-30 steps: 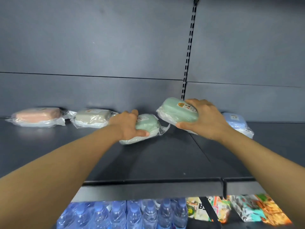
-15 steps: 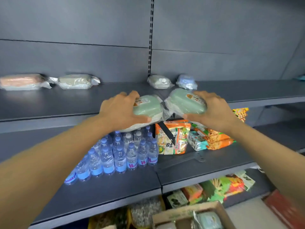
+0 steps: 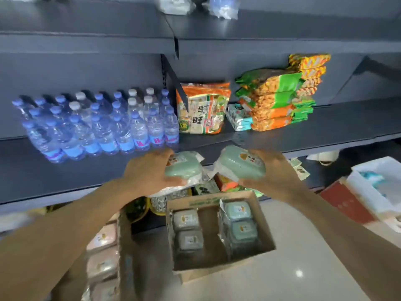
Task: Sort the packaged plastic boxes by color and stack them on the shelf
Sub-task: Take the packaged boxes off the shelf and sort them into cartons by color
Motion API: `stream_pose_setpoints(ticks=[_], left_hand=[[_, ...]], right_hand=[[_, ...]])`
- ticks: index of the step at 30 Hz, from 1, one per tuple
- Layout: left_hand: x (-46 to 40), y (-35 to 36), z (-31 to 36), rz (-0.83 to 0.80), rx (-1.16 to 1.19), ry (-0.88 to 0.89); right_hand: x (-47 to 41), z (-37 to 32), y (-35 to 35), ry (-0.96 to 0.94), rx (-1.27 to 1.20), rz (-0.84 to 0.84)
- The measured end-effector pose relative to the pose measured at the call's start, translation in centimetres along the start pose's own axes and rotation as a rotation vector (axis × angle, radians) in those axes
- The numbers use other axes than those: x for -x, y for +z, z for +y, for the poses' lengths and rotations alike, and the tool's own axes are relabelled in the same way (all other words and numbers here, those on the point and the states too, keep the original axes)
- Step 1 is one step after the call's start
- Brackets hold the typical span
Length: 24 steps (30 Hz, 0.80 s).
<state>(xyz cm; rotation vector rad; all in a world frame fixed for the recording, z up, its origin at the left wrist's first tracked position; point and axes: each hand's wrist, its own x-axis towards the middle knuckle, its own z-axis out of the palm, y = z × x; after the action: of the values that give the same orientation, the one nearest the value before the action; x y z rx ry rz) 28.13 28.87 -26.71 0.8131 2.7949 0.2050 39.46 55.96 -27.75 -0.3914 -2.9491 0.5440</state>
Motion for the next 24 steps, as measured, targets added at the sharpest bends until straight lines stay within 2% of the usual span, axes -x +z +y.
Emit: stream_pose_setpoints(ticks=[9, 14, 24], left_hand=[[-0.5, 11.6, 4.3, -0.143, 0.013, -0.086], [-1.8, 15.8, 4.9, -0.191, 0.017, -0.045], [-6.9, 25.8, 4.1, -0.174, 0.061, 0.051]], right_hand=[[2.5, 11.7, 5.9, 0.064, 0.016, -0.204], [2.3, 16.0, 9.6, 0.112, 0.049, -0.262], [-0.1, 21.3, 21.8, 0.031, 0.115, -0.399]])
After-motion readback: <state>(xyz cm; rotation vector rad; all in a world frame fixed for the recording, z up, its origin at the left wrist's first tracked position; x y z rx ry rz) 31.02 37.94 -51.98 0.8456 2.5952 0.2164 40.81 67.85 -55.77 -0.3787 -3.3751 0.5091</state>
